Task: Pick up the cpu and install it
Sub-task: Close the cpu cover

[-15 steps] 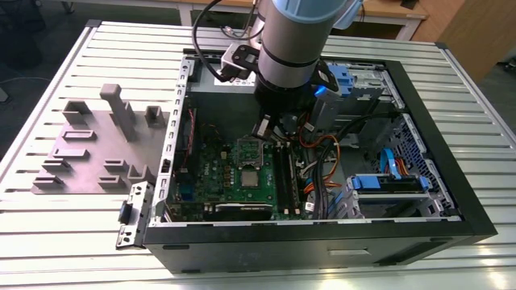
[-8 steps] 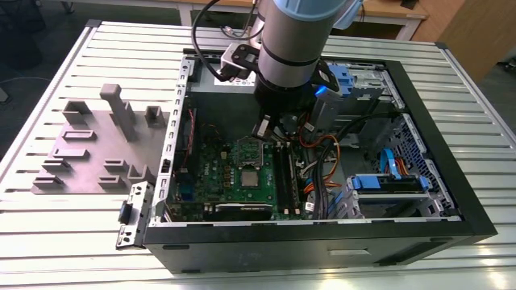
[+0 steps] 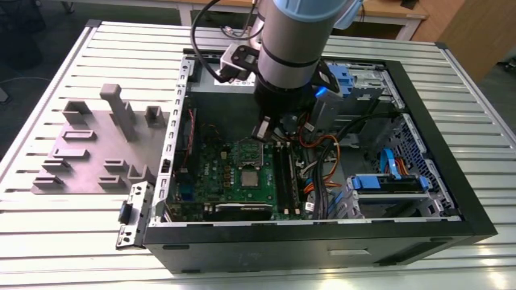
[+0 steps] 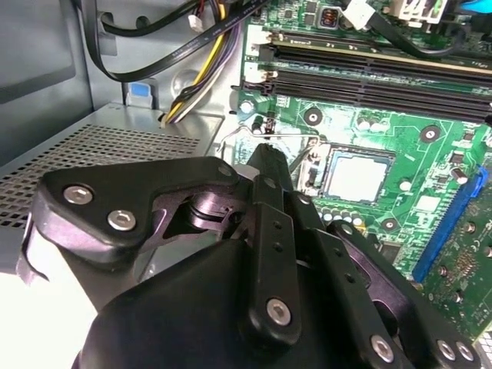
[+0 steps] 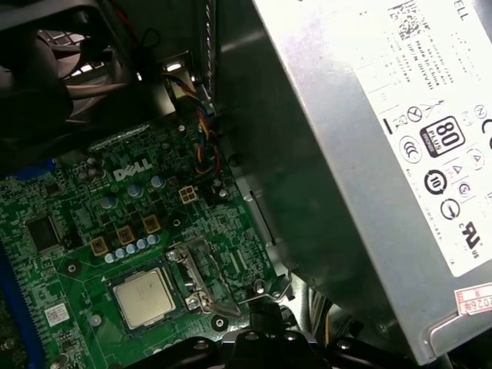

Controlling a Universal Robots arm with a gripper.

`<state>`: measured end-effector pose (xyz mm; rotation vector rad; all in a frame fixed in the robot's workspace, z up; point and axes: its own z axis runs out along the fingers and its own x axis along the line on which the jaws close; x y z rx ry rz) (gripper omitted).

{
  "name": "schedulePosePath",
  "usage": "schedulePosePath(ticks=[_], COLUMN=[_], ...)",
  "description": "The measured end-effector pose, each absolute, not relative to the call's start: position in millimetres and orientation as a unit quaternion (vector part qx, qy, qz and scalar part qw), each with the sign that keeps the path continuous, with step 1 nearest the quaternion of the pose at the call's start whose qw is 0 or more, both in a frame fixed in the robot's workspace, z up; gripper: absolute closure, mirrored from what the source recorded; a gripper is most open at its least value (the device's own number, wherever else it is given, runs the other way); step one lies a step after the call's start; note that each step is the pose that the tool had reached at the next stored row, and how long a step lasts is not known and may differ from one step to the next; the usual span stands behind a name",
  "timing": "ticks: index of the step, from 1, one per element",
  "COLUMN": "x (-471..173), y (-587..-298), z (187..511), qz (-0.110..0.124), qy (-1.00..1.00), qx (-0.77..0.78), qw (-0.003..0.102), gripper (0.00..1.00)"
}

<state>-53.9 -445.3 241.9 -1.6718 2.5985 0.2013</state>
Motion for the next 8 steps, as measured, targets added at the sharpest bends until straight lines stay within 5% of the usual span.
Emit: schedulePosePath(ticks=[8], x=[-53.9], y=[-450.6], z=[241.9], qz=[0.065], qy=[0.839], qx=[-0.540], qw=[0.023], gripper=[0.89])
